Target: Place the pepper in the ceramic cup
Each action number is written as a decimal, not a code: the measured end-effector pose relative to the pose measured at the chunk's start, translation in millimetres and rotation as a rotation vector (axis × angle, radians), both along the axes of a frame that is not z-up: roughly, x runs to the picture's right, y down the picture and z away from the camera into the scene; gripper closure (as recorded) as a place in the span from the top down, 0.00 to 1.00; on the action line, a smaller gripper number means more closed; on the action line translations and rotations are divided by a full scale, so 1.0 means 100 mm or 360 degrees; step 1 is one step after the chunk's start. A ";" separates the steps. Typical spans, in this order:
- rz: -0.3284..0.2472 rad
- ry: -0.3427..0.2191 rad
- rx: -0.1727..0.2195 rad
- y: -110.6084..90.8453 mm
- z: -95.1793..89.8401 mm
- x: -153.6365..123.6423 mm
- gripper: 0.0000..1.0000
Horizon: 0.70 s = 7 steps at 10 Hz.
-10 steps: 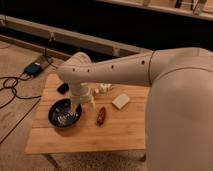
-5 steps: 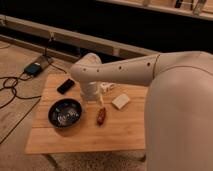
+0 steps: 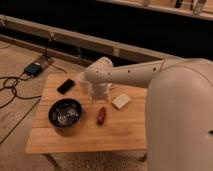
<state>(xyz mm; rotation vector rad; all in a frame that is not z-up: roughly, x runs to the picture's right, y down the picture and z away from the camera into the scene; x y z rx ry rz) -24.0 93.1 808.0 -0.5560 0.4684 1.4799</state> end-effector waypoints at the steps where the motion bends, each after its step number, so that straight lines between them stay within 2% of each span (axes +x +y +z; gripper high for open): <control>1: 0.0007 -0.0010 -0.0003 0.06 0.11 0.05 0.65; 7: 0.0001 0.0020 -0.0080 0.34 0.43 0.22 0.65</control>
